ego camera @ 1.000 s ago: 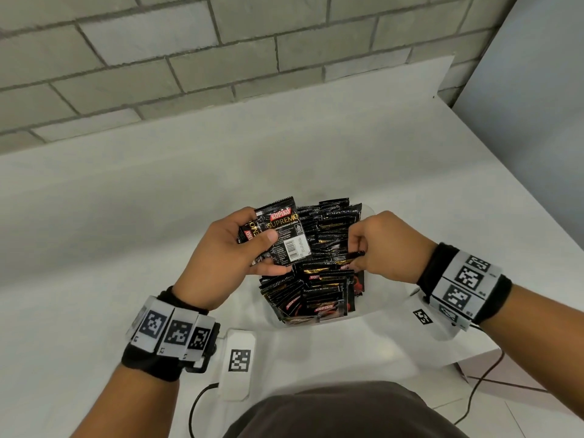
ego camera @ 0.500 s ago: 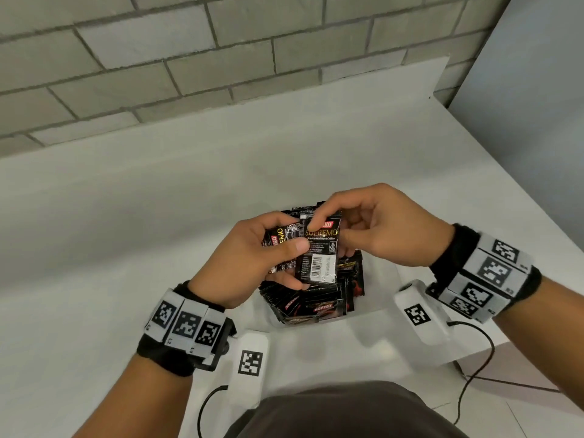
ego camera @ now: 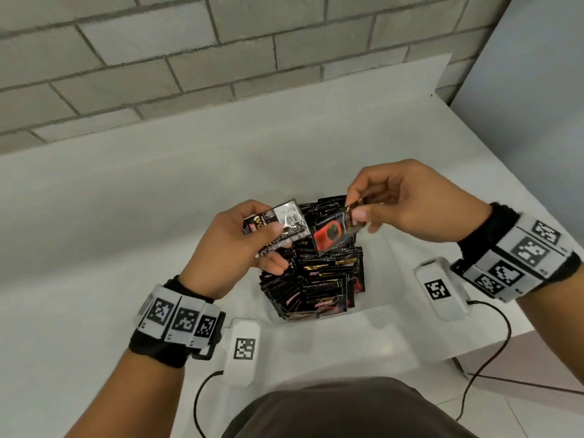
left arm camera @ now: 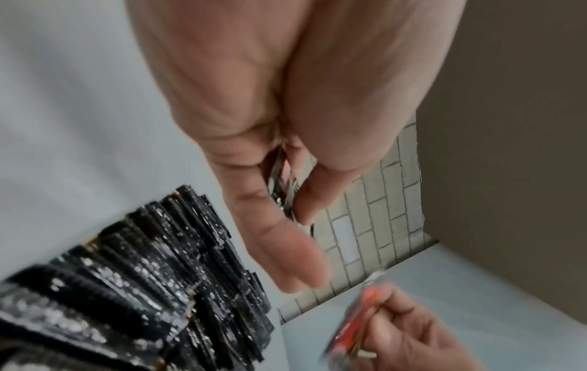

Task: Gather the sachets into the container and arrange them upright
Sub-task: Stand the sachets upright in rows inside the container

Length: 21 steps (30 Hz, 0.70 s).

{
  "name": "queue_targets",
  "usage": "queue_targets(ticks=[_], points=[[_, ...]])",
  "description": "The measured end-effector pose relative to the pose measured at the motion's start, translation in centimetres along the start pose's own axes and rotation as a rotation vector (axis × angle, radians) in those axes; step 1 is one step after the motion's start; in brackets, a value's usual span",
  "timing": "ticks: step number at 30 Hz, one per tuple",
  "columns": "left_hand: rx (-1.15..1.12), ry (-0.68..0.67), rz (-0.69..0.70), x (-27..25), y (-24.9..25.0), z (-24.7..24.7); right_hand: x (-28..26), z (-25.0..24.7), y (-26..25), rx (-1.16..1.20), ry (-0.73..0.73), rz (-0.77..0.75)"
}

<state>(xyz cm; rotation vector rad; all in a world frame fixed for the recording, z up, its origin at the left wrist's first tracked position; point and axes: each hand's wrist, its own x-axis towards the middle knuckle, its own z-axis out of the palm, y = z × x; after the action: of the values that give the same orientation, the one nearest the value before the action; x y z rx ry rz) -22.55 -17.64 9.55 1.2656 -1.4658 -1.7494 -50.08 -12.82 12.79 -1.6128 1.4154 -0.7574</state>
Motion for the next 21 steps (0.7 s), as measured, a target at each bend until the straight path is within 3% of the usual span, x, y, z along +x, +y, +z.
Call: queue_targets(ticks=[3,10,21], points=[[-0.009,0.002,-0.035,0.1,-0.5,-0.3,0.3,-0.4,1.5,-0.323,-0.086,0.111],[-0.02,-0.023,-0.078,-0.1,-1.1,0.2,0.4,1.1,2.9,-0.565,-0.151,0.143],[0.126,-0.015,-0.031,0.4,-1.4,0.0,0.8,4.1,4.0,-0.501,-0.23,0.177]])
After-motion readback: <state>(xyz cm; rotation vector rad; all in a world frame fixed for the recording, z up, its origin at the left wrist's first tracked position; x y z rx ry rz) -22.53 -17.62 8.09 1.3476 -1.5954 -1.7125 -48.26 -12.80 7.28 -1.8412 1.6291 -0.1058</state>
